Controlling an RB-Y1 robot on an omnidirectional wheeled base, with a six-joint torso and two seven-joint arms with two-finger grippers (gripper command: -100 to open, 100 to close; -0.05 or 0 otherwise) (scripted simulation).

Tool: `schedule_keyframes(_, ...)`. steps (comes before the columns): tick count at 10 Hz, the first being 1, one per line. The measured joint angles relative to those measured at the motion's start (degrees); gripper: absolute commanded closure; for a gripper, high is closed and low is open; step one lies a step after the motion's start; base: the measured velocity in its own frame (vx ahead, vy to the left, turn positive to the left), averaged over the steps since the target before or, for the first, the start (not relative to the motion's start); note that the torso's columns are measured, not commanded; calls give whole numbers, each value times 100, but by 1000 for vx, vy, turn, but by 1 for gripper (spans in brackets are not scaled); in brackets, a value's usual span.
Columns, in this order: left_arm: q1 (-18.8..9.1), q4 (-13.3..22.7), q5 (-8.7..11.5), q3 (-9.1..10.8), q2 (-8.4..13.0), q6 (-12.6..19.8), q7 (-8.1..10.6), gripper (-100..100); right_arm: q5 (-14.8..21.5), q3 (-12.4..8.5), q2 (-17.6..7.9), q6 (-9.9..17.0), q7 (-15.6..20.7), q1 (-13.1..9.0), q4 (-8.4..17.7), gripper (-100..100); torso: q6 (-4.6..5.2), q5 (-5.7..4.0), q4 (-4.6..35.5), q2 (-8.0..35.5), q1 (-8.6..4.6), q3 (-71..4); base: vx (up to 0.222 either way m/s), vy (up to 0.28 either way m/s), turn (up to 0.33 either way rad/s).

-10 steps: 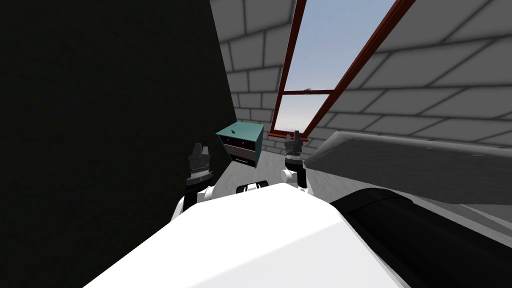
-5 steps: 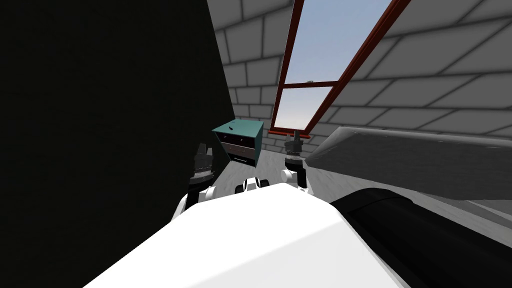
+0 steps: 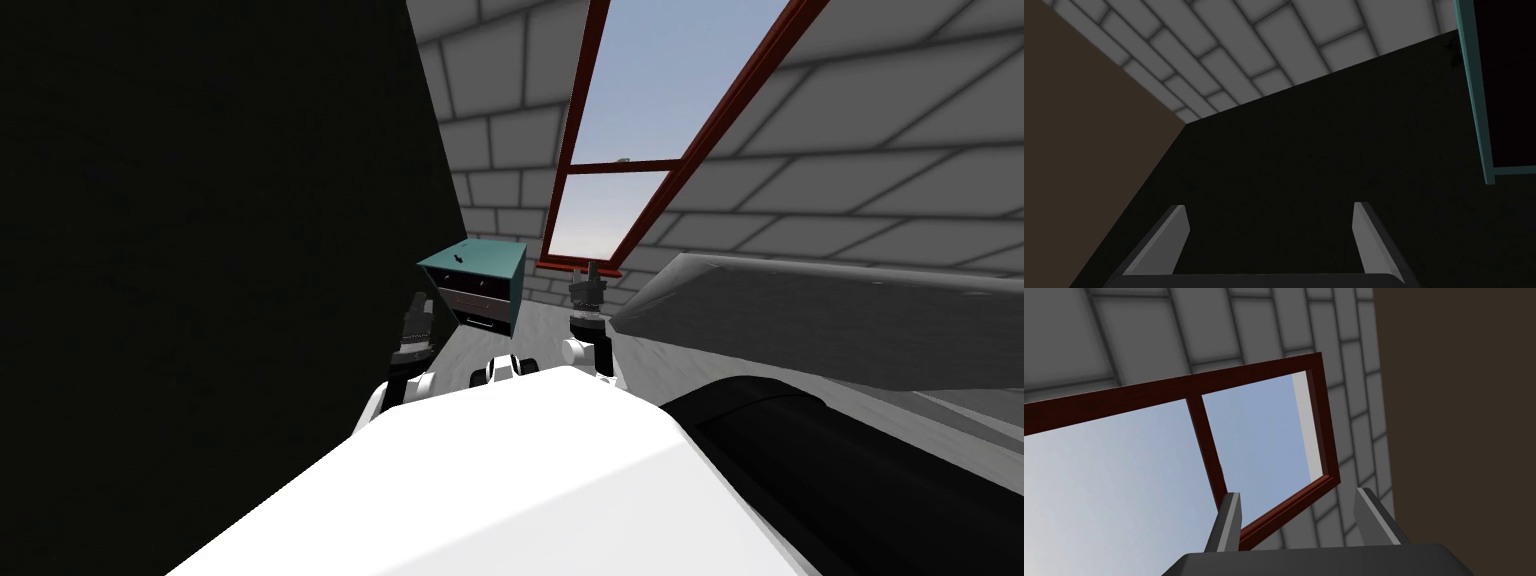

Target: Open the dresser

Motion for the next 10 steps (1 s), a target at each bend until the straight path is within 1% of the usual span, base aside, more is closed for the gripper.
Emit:
schedule_keyframes(1,-4,88,-25,-33,7,-19,-25,-100,0,0,0,0,0,0,0,0,-1,-1,-1,-4,-1,-3,83,19,-54)
schedule_keyframes(5,-186,584,-104,-110,-17,-97,-117,-100,0,0,0,0,0,0,0,0,0,-1,-1,-1,-1,-1,70,23,-54)
schedule_keyframes(6,-166,638,-126,-143,-31,-111,-139,-100,0,0,0,0,0,0,0,0,-1,-1,-1,-4,-2,-3,77,28,-51)
schedule_keyframes(10,-348,1108,-168,-163,-64,-195,-180,-100,0,0,0,0,0,0,0,0,0,-1,-1,-4,-2,-3,71,21,-55)
